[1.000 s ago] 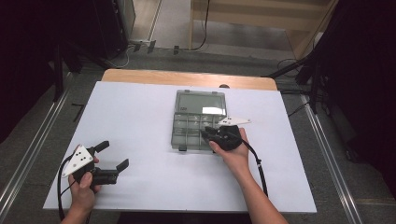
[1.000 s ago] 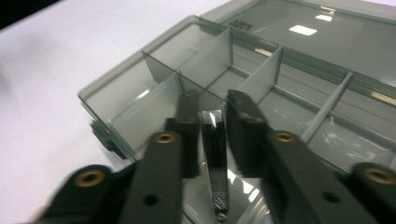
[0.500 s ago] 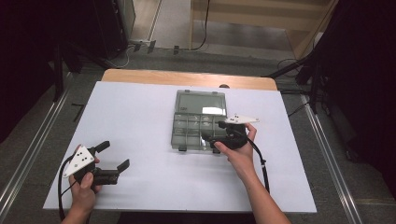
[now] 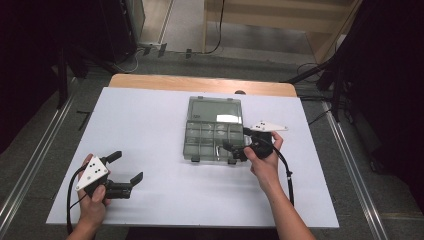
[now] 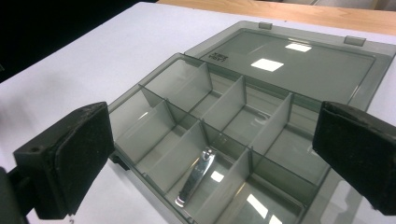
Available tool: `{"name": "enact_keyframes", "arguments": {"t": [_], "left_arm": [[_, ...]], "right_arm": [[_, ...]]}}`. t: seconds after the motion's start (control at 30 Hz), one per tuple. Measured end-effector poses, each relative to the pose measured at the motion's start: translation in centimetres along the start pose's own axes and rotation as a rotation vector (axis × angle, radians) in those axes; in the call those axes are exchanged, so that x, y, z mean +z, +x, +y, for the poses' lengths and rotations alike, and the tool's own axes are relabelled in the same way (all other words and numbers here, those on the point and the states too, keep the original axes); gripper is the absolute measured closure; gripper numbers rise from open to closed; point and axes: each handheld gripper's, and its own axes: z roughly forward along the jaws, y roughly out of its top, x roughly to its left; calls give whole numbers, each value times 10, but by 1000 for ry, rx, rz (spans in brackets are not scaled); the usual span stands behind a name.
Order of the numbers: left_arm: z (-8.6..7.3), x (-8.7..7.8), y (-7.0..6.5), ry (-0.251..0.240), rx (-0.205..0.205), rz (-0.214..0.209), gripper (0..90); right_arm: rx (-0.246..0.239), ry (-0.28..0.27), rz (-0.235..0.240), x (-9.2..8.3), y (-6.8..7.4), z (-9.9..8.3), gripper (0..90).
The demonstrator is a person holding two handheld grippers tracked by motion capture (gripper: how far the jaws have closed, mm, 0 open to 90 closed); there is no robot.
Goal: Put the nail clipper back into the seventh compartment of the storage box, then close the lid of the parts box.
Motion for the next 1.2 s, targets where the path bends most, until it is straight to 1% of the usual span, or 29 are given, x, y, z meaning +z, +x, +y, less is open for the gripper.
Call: {"name": "enact_keyframes", "arguments": {"t": [0.23, 0.3, 0.33, 0.37, 0.4, 0.5, 0.6, 0.63, 0.7, 0.77, 0.8, 0.83, 0.9, 0.97, 1.0, 1.03, 1.07, 1.1, 1.13, 1.2], "left_arm": [[6, 10, -4, 5, 0, -19, 0], [8, 14, -7, 6, 2, -29, 0], [10, 18, -9, 9, 6, -45, 0], [11, 20, -11, 11, 6, -50, 0], [11, 20, -11, 11, 6, -50, 0], [16, 28, -16, 17, 16, -64, 0], [18, 32, -18, 15, 14, -74, 0], [22, 36, -19, 13, 9, -84, 0], [27, 41, -19, 3, -23, -98, 0], [32, 46, -20, 2, -22, -109, 0], [32, 46, -20, 2, -22, -109, 0], [37, 53, -21, -5, -24, -116, 0], [40, 56, -21, -6, -21, -119, 0], [48, 65, -22, -13, -14, -124, 0], [48, 65, -22, -13, -14, -124, 0], [52, 71, -23, -19, -16, -128, 0], [52, 71, -23, -19, -16, -128, 0], [56, 77, -24, -19, -11, -132, 0], [56, 77, -24, -19, -11, -132, 0], [58, 83, -25, -20, -12, -136, 0]], "right_arm": [[1, -13, -8, -8, -6, 1, 0], [1, -16, -10, -11, -8, 1, 0], [5, -16, -13, -13, -10, 1, 0], [5, -17, -15, -14, -11, 1, 0], [8, -19, -16, -15, -11, 1, 0], [13, -25, -18, -18, -13, 0, 0], [12, -28, -19, -19, -15, -1, 0], [15, -28, -20, -19, -16, -1, 0], [20, -30, -18, -20, -17, -1, 0], [28, -37, -11, -21, -18, -1, 0], [28, -37, -11, -21, -18, -1, 0], [25, -40, -15, -22, -19, 0, 0], [28, -45, -16, -23, -20, 1, 0], [33, -53, -11, -24, -21, 1, 0], [33, -53, -11, -24, -21, 1, 0], [35, -53, -11, -25, -22, 1, 0], [35, -53, -11, -25, -22, 1, 0], [35, -53, -12, -24, -23, 1, 0], [35, -53, -12, -24, -23, 1, 0], [35, -51, -11, -23, -23, 1, 0]]}}
